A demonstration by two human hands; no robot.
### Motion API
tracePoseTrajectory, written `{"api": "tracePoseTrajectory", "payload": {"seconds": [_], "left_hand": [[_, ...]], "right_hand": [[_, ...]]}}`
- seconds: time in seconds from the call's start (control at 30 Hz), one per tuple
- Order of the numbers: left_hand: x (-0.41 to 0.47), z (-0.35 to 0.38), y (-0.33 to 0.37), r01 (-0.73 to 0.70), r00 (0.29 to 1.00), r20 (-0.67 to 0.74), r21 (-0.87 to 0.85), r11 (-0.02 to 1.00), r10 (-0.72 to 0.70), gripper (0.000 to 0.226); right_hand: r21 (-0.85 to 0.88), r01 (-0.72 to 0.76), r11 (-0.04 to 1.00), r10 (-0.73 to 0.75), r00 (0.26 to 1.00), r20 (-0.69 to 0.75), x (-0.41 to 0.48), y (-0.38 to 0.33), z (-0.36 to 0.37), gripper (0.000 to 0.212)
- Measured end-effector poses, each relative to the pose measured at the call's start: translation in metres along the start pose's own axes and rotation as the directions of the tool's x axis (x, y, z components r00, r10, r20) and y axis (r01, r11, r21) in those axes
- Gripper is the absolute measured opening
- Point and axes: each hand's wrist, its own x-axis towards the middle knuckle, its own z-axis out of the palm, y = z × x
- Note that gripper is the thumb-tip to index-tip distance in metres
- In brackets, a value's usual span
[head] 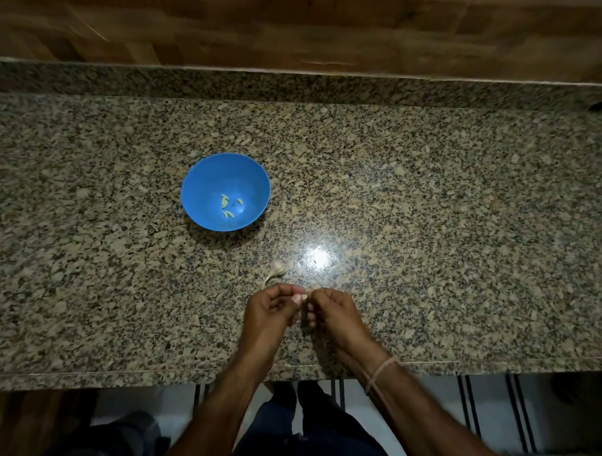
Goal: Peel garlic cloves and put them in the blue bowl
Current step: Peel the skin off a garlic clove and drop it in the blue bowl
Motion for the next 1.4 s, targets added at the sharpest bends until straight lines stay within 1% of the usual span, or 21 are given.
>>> {"api": "tracePoseTrajectory", "payload": {"seconds": [0.03,0.1,0.2,0.27,0.33,0.4,0.43,0.5,0.57,0.6,0.63,0.7,0.77,0.83,0.9,0.93,0.97,1.03,1.1,1.23,1.4], "left_hand": [[-0.001,-0.002,0.001,-0.034,0.999,-0.012,0.039,0.999,0.034,0.013],[0.001,-0.006,0.0,-0.005,1.0,-0.014,0.009,1.0,0.005,0.012],[0.004,-0.012,0.004,0.266,0.964,0.105,-0.318,0.91,-0.245,0.012],[0.005,-0.015,0.003,0.293,0.956,0.126,-0.379,0.878,-0.264,0.013],[0.005,-0.016,0.001,0.112,0.994,0.023,-0.164,0.98,-0.11,0.015],[0.003,-0.016,-0.001,-0.083,0.996,-0.025,0.064,0.994,0.085,0.015],[0.003,-0.015,-0.002,-0.113,0.993,-0.027,0.095,0.989,0.116,0.016],[0.006,-0.016,0.001,0.046,0.999,-0.026,-0.026,0.999,-0.046,0.016],[0.011,-0.015,0.005,0.262,0.965,0.047,-0.267,0.927,-0.259,0.015],[0.012,-0.014,0.005,0.29,0.956,0.056,-0.312,0.905,-0.287,0.014],[0.014,-0.012,0.005,0.247,0.968,0.015,-0.269,0.931,-0.252,0.014],[0.016,-0.007,0.004,0.064,0.991,-0.115,-0.005,0.998,-0.064,0.013],[0.017,-0.003,0.004,0.036,0.987,-0.162,0.103,0.994,-0.019,0.013],[0.018,0.002,0.009,0.148,0.981,-0.11,-0.094,0.985,-0.158,0.013],[0.019,0.004,0.01,0.235,0.962,-0.085,-0.217,0.947,-0.258,0.014],[0.019,0.004,0.009,0.201,0.968,-0.119,-0.167,0.965,-0.222,0.014],[0.019,0.005,0.009,0.128,0.977,-0.159,-0.082,0.988,-0.14,0.013],[0.018,0.005,0.01,-0.011,0.979,-0.205,0.053,0.999,0.021,0.011],[0.018,0.003,0.007,-0.058,0.982,-0.178,0.027,0.998,0.062,0.013],[0.017,0.001,0.0,-0.113,0.965,-0.222,0.13,0.985,0.14,0.015],[0.014,0.004,-0.006,-0.158,0.938,-0.279,0.184,0.97,0.206,0.018]], "right_hand": [[0.035,-0.022,0.999,0.022,1.0,-0.004,-0.001,0.0,0.003,0.035],[-0.125,0.103,0.987,-0.109,0.993,-0.043,0.0,0.005,0.005,0.031],[-0.456,0.342,0.822,-0.398,0.917,-0.031,-0.002,0.011,0.005,0.022],[-0.395,0.344,0.852,-0.391,0.919,-0.042,-0.005,0.011,0.008,0.024],[-0.207,0.235,0.95,-0.254,0.965,-0.07,-0.003,0.015,0.014,0.032],[-0.057,0.055,0.997,-0.061,0.992,-0.107,-0.004,0.014,0.02,0.035],[-0.008,0.033,0.999,-0.034,0.992,-0.119,-0.005,0.013,0.021,0.033],[-0.151,0.169,0.974,-0.192,0.971,-0.146,-0.007,0.015,0.022,0.027],[-0.36,0.33,0.873,-0.394,0.911,-0.121,-0.005,0.017,0.016,0.021],[-0.412,0.366,0.835,-0.441,0.892,-0.101,-0.003,0.018,0.012,0.021],[-0.412,0.369,0.833,-0.444,0.891,-0.1,0.0,0.017,0.01,0.021],[-0.361,0.339,0.869,-0.403,0.908,-0.119,0.005,0.016,0.01,0.023],[-0.342,0.342,0.875,-0.403,0.907,-0.123,0.006,0.017,0.009,0.023],[-0.466,0.419,0.779,-0.503,0.862,-0.066,0.004,0.015,0.005,0.022],[-0.626,0.486,0.61,-0.596,0.802,0.042,0.004,0.012,-0.001,0.021],[-0.657,0.5,0.565,-0.615,0.785,0.069,0.004,0.012,-0.002,0.021],[-0.641,0.493,0.588,-0.608,0.792,0.052,0.005,0.014,-0.001,0.021],[-0.445,0.418,0.792,-0.497,0.865,-0.071,0.007,0.013,0.001,0.021],[-0.295,0.34,0.893,-0.389,0.913,-0.124,0.011,0.014,0.0,0.024],[-0.406,0.324,0.854,-0.396,0.913,-0.103,0.013,0.016,-0.011,0.024],[-0.564,0.425,0.708,-0.564,0.821,-0.088,0.012,0.021,-0.012,0.012]]}}
